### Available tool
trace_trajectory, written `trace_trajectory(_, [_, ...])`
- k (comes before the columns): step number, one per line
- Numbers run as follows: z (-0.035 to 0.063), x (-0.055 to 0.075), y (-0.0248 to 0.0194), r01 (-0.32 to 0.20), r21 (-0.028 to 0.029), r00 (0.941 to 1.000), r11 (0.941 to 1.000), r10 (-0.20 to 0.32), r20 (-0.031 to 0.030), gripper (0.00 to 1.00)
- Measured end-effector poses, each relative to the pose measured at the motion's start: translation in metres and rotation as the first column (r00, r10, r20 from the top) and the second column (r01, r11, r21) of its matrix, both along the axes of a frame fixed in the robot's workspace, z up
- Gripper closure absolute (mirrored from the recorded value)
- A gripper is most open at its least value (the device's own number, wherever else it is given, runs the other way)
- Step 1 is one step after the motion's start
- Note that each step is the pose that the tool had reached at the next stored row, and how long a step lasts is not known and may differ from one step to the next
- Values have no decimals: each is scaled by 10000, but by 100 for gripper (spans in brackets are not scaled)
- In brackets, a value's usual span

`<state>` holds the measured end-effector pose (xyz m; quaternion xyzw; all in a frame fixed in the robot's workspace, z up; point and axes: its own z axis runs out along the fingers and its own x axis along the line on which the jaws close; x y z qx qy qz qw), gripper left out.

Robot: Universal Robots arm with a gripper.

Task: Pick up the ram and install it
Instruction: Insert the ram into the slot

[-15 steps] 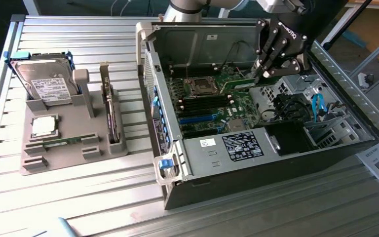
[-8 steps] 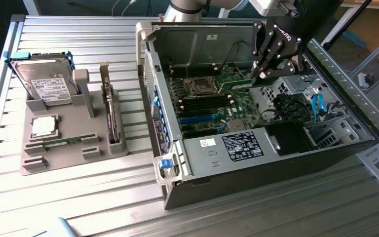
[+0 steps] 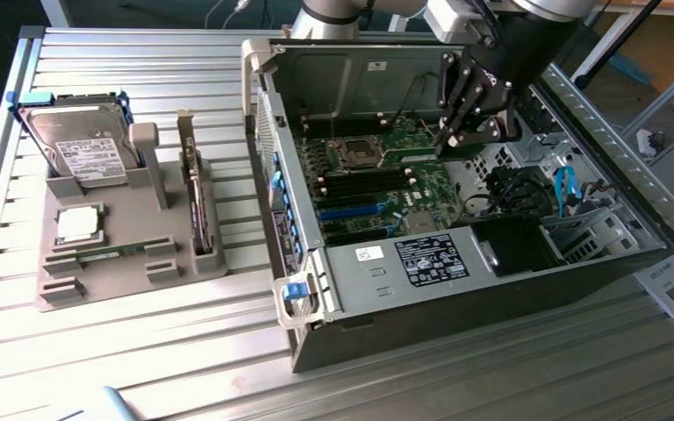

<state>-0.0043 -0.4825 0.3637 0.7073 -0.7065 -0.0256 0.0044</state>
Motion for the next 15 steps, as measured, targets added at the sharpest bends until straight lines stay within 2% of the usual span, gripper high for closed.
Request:
trace_trajectory(3, [-79,-1,59,10,0,10000,10000,-10,1,87])
trace_trajectory(8, [-253,-52,326,64,0,10000,10000,-64,0,87])
trace_trajectory(13, [-361,-94,432,105,2,9999,9999,-105,1,87])
trace_trajectory(15, [-396,-105,450,119,3,9999,9999,-119,1,87])
